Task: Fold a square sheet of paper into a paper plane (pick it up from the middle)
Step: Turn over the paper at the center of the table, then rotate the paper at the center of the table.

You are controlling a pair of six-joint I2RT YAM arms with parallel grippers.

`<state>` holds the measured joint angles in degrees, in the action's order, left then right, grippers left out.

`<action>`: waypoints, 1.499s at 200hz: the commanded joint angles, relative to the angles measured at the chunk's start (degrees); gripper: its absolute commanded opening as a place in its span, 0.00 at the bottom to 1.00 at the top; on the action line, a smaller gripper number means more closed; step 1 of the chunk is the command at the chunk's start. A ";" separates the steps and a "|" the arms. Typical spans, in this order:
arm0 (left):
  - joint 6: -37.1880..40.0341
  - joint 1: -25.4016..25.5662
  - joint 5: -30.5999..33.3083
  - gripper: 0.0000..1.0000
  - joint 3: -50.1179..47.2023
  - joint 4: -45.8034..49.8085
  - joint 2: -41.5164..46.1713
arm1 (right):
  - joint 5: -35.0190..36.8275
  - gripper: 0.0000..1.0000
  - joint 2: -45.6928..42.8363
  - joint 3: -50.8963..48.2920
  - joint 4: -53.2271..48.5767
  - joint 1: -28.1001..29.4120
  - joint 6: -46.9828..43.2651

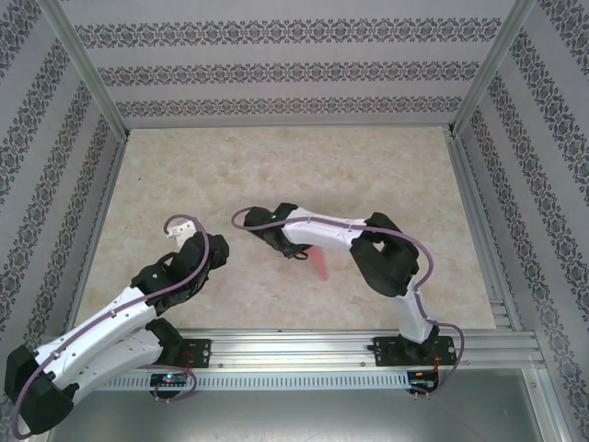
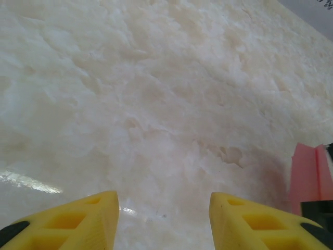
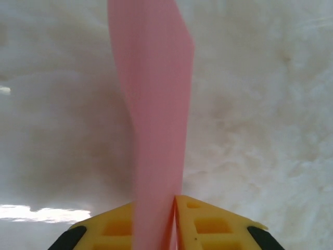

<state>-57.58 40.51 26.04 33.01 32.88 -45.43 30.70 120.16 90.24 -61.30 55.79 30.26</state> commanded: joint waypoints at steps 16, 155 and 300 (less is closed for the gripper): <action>-1.13 -0.50 1.68 0.50 -0.37 3.01 0.72 | -8.27 0.34 2.39 5.54 1.12 2.78 2.90; 5.45 -0.52 -16.92 0.53 1.87 -11.07 -13.53 | -56.99 0.28 -38.56 -44.06 56.61 -19.34 9.99; 4.03 0.49 -28.59 0.50 7.57 -17.32 -32.13 | -56.86 0.46 -28.54 -42.75 49.98 -21.01 1.60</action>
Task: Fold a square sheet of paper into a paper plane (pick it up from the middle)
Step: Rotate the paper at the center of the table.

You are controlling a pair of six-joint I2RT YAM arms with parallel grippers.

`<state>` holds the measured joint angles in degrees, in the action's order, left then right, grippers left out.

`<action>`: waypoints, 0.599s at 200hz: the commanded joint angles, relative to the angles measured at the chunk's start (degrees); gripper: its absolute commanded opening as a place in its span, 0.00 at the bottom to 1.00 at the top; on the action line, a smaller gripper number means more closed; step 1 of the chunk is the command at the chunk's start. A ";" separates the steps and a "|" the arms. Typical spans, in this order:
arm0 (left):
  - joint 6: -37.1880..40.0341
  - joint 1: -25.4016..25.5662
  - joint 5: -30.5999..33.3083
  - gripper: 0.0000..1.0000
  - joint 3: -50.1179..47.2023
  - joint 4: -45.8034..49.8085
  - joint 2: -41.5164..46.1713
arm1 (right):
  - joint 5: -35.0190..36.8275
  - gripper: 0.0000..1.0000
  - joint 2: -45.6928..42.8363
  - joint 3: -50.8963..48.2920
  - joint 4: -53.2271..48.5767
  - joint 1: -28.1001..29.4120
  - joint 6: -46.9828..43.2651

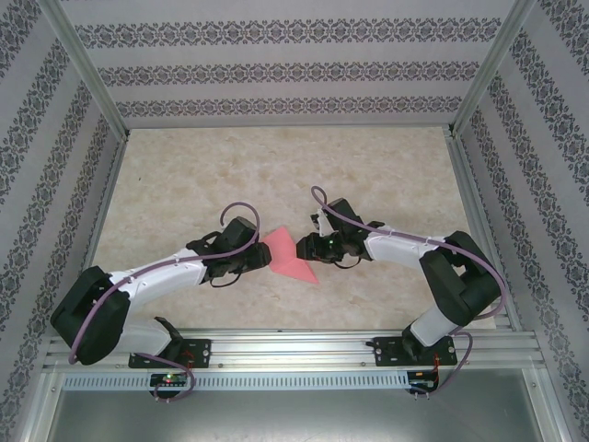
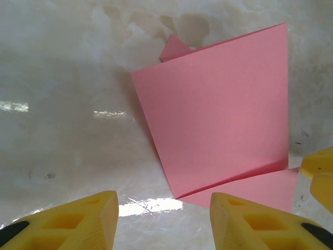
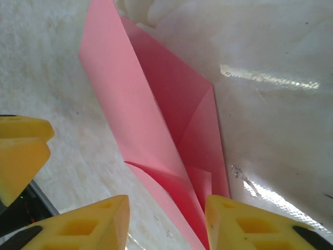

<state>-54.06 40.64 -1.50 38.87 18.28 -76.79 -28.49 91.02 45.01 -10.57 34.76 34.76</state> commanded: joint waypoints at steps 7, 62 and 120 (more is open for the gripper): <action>0.67 0.40 -1.14 0.50 1.93 -2.63 -1.05 | 2.34 0.47 1.08 2.81 -0.68 0.00 -3.40; 1.32 0.54 -0.88 0.49 2.70 -1.51 -1.51 | -1.15 0.45 9.86 9.08 -0.69 -0.59 -5.07; 1.50 0.53 -0.45 0.49 2.62 -1.23 -1.01 | -2.83 0.23 10.07 5.13 8.01 -2.53 0.97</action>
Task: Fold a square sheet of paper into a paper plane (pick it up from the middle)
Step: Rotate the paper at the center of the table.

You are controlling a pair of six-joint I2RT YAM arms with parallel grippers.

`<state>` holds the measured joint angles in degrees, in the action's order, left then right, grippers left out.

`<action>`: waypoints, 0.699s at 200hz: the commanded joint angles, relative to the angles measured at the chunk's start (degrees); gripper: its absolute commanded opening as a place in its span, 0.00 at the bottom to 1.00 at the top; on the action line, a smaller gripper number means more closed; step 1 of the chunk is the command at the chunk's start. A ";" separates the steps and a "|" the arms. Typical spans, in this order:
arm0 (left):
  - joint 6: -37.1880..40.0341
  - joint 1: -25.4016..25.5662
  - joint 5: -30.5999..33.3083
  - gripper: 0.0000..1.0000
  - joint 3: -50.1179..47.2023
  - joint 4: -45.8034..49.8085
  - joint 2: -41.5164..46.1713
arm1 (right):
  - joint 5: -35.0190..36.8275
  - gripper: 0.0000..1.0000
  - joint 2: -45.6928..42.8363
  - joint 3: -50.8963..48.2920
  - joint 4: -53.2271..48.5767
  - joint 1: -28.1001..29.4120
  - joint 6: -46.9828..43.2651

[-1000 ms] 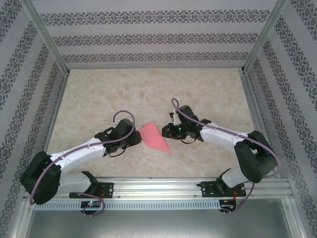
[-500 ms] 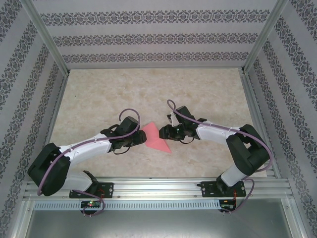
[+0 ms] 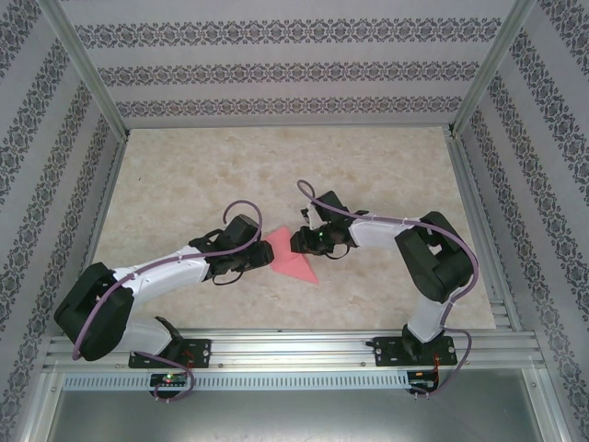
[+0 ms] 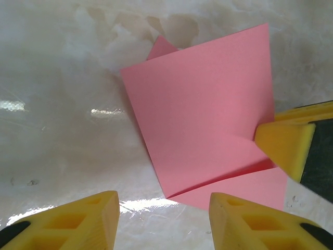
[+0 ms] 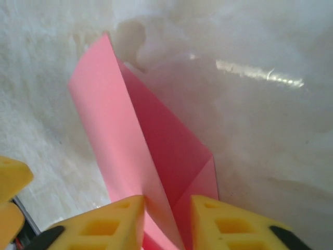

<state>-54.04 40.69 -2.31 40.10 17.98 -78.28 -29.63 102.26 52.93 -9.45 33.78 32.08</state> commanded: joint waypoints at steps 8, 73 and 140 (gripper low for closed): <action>1.52 0.45 0.28 0.50 1.40 -1.00 0.39 | -1.99 0.22 -1.80 -4.51 9.37 -2.02 5.59; 1.57 0.45 -0.16 0.49 1.65 -1.50 0.01 | 1.40 0.08 -5.78 -16.24 27.13 -3.53 21.46; 1.14 0.45 -0.50 0.49 0.86 -2.45 0.12 | 12.23 0.13 -12.88 -23.70 30.24 -2.43 30.35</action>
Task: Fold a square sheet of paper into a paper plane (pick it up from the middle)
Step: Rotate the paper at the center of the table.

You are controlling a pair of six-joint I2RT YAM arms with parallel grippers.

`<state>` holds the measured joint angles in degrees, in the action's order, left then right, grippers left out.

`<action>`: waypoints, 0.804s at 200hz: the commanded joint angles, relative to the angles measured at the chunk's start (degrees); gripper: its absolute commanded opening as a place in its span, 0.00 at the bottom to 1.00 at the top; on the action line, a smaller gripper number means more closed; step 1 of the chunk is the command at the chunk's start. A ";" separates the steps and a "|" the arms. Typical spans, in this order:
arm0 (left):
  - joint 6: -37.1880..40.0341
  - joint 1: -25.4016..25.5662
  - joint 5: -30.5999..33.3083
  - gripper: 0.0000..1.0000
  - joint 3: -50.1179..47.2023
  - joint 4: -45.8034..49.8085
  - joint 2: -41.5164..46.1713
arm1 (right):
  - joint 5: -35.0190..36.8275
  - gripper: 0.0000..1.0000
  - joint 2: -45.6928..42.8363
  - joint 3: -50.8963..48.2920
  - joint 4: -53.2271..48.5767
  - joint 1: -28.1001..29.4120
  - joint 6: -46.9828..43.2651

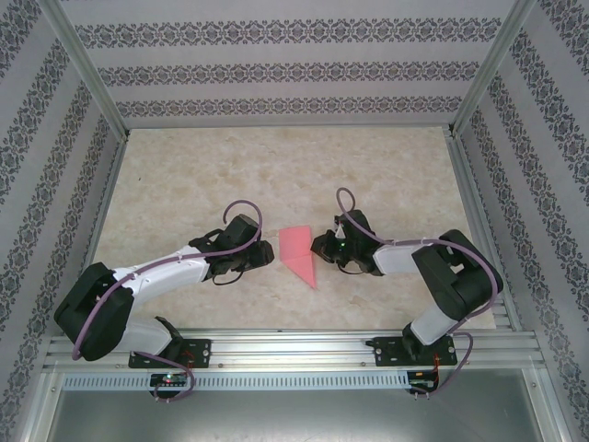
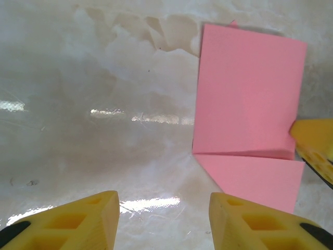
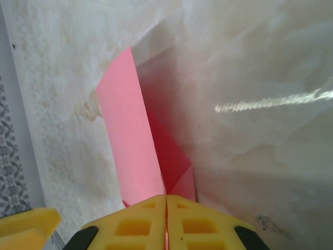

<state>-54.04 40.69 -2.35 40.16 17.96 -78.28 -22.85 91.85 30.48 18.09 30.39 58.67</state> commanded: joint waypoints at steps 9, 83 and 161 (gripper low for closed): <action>1.13 0.45 -0.55 0.49 0.76 -2.64 0.13 | 5.39 0.20 -2.90 -1.47 2.10 0.90 3.43; 1.57 0.45 -0.99 0.50 0.47 -3.18 -0.15 | 6.11 0.30 -16.39 4.14 -21.90 -0.29 -14.33; 0.76 0.45 -2.27 0.49 2.38 -4.65 -4.35 | -5.31 0.12 -6.99 10.61 -24.18 5.29 -19.39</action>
<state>-54.04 40.69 -3.75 40.56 15.79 -82.00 -25.21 82.74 40.14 -4.56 34.79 41.54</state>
